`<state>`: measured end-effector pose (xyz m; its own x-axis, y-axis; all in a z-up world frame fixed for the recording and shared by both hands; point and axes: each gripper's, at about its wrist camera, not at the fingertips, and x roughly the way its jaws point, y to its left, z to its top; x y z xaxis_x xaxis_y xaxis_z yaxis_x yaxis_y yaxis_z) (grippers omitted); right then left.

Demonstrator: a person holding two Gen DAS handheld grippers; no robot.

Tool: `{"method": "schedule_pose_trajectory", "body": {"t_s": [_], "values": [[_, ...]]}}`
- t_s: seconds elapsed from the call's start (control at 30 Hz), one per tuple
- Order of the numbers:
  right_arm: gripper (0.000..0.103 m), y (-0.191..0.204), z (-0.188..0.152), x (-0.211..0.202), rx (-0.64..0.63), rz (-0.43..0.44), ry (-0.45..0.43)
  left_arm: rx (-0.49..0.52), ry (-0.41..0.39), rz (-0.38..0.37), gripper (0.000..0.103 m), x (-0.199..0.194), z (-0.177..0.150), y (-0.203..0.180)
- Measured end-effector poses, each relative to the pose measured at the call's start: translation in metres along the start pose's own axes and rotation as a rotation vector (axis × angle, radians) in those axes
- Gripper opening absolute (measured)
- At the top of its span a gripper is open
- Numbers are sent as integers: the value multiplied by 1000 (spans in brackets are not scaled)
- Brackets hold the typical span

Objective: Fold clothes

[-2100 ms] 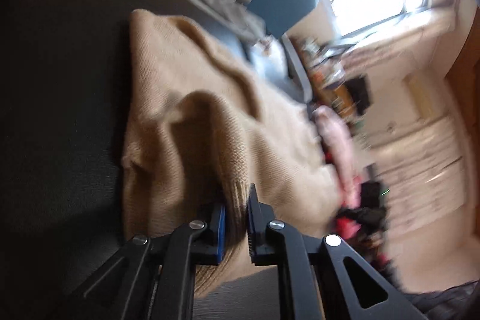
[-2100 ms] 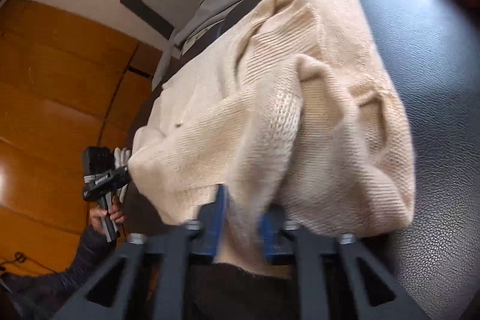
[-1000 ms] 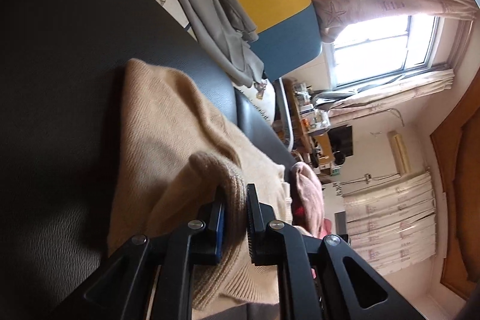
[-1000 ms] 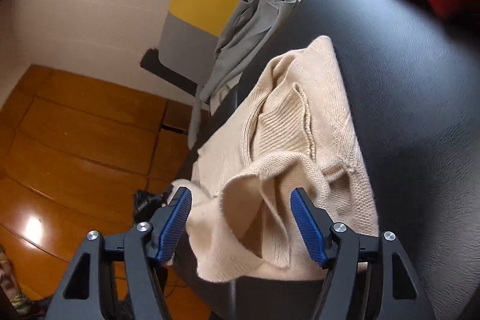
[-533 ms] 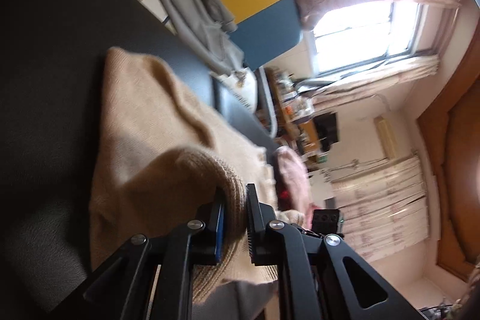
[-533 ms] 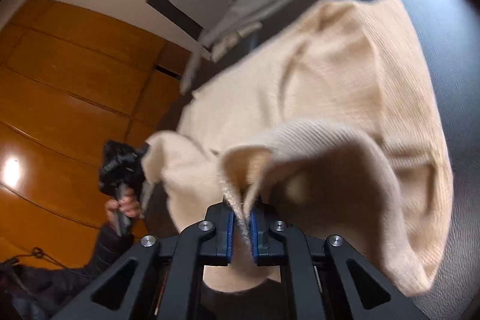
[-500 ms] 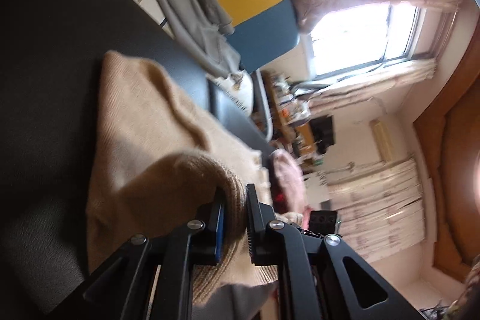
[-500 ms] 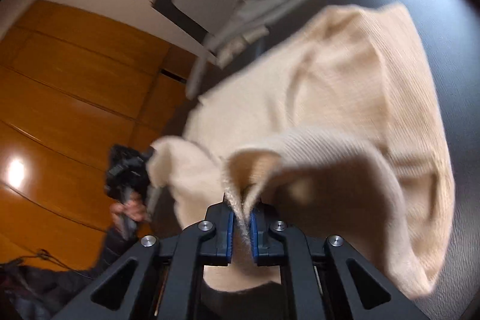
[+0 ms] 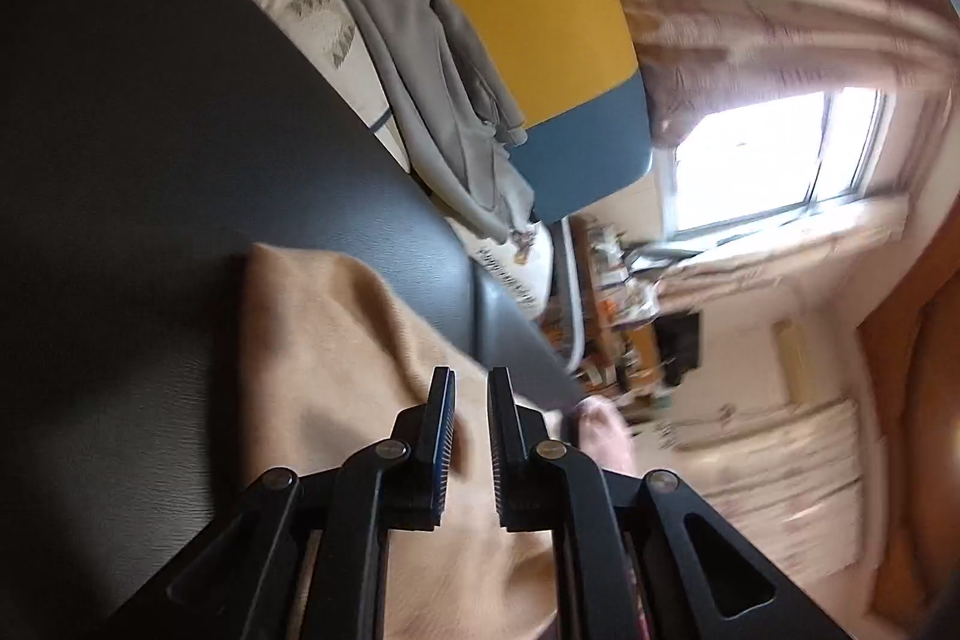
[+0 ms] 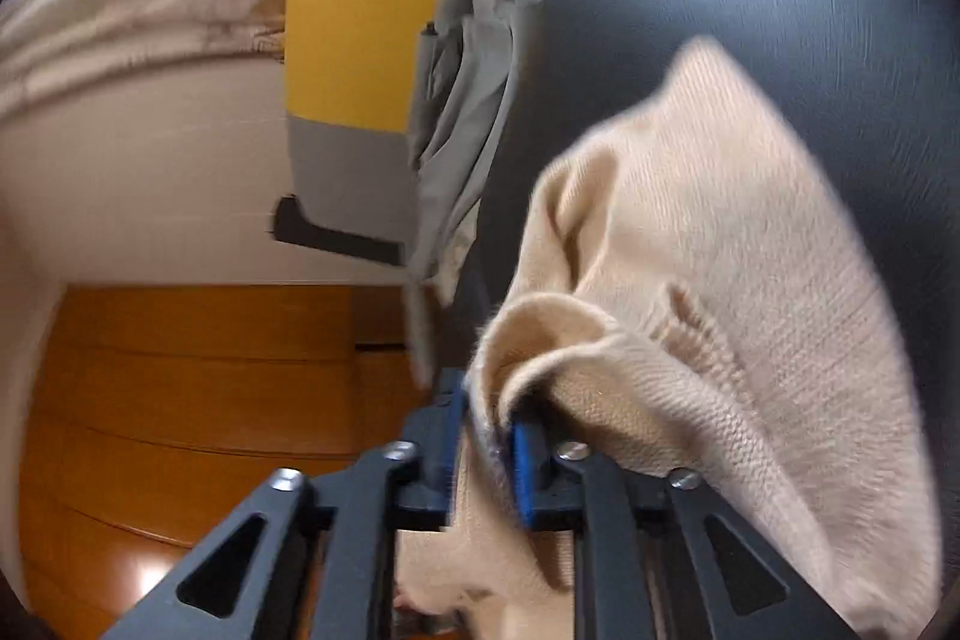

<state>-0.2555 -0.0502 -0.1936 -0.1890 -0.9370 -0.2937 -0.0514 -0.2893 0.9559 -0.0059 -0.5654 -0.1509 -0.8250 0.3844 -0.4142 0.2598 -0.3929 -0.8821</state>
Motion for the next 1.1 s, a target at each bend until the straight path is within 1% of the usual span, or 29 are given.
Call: {"method": "schedule_pose_trajectory", "body": {"t_s": [0.03, 0.07, 0.1, 0.13, 0.17, 0.27, 0.37, 0.57, 0.6, 0.67, 0.7, 0.73, 0.8, 0.93, 0.97, 1.03, 1.07, 1.1], "values": [[37, -1, 0, 1, 1, 5, 2, -13, 23, -11, 15, -4, -3, 4], [43, 0, 0, 3, -12, 26, 14, -26, 47, -21, 19, -7, -7, 9], [45, 1, 1, 4, -17, 36, 21, -35, 68, -28, 19, -11, -10, 13], [50, 3, 1, 3, -25, 38, 26, -10, 71, -2, 20, -16, -15, 13], [55, 5, 2, 3, -35, 39, 31, 9, 70, 4, 24, -20, -18, 13], [64, 13, 0, -3, -66, 35, 40, 33, 70, 11, 29, -27, -21, 14], [69, 18, -2, -9, -118, 13, 60, 97, 94, 62, 31, -17, -20, 8], [71, 40, -20, -7, -264, -59, 167, 189, 228, 97, 32, 27, -27, -7], [71, 42, -23, -5, -284, -74, 190, 205, 249, 100, 30, 34, -29, -10], [71, 45, -26, -3, -319, -98, 227, 218, 244, 74, 28, 33, -29, -16], [72, 47, -27, -1, -332, -106, 241, 224, 241, 61, 20, 33, -29, -19], [72, 48, -28, -1, -340, -101, 252, 230, 239, 48, 18, 32, -30, -22], [72, 51, -27, 0, -358, -77, 262, 238, 232, 22, 17, 32, -29, -28], [76, 56, -22, -1, -327, 1, 240, 97, 158, -32, 17, 31, -5, -19], [78, 57, -21, 0, -318, 11, 227, 58, 137, -48, 17, 33, 1, -16], [79, 55, -12, 6, -269, 32, 188, -19, 96, -79, 17, 36, 13, -8], [79, 54, -7, 9, -242, 39, 166, -57, 80, -88, 17, 39, 19, -4], [79, 52, -2, 12, -211, 41, 139, -99, 48, -67, 17, 41, 23, 2]]}}
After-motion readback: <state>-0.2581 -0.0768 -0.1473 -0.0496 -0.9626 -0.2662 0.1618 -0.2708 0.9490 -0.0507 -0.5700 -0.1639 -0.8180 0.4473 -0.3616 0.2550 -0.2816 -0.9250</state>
